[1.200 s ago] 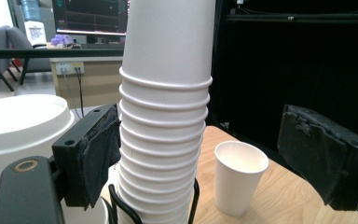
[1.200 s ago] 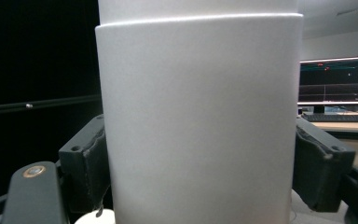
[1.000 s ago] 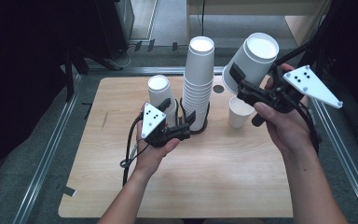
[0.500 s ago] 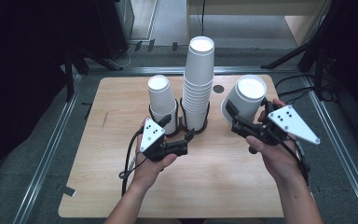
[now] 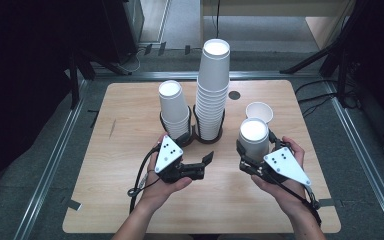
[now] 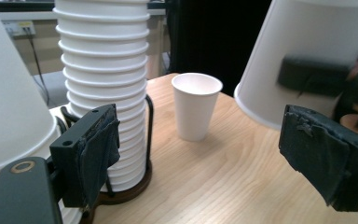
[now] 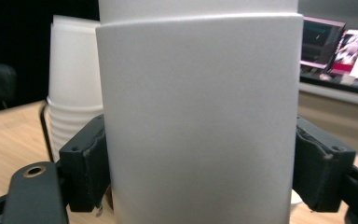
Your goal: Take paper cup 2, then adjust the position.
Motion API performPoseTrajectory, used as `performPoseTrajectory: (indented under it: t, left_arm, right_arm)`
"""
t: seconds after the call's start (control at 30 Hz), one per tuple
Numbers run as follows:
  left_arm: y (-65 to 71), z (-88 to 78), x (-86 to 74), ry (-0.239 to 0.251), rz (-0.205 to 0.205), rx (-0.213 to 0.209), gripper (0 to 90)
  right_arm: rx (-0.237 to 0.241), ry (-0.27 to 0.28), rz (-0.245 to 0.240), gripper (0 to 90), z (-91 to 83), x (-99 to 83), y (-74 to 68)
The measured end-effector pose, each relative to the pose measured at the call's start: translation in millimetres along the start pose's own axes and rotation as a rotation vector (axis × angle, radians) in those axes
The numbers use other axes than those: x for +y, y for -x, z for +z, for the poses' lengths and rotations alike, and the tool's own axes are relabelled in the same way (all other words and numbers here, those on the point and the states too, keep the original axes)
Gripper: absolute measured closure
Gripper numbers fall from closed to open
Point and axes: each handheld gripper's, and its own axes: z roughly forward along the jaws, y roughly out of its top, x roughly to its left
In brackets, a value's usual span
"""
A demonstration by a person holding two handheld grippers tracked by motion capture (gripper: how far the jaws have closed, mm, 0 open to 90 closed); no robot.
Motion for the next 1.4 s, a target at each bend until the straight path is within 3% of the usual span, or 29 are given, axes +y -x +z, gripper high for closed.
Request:
performPoseTrajectory:
  t: [0.23, 0.43, 0.57, 1.0, 1.4]
  left_arm:
    - [8.1, -1.7, -2.5, -0.006, 0.020, -0.057, 12.5]
    - [11.1, -2.9, -2.3, -0.015, 0.020, -0.079, 12.5]
    - [13.3, -3.0, -1.8, -0.023, 0.021, -0.097, 12.6]
    - [22.7, 0.6, 0.0, -0.038, 0.047, -0.135, 12.7]
    - [25.1, -0.4, 1.1, -0.047, 0.055, -0.156, 12.8]
  right_arm:
    - [-0.014, -0.026, -0.109, 18.9, -1.1, -13.3, -12.2]
    - [-0.012, -0.030, -0.171, 18.8, -1.1, -18.1, -20.6]
    - [-0.026, -0.032, -0.245, 18.8, -0.2, -20.8, -24.1]
    - [-0.009, -0.026, -0.347, 18.8, -2.4, -28.2, -32.4]
    - [0.001, 0.007, -0.477, 18.8, -4.9, -29.9, -40.3]
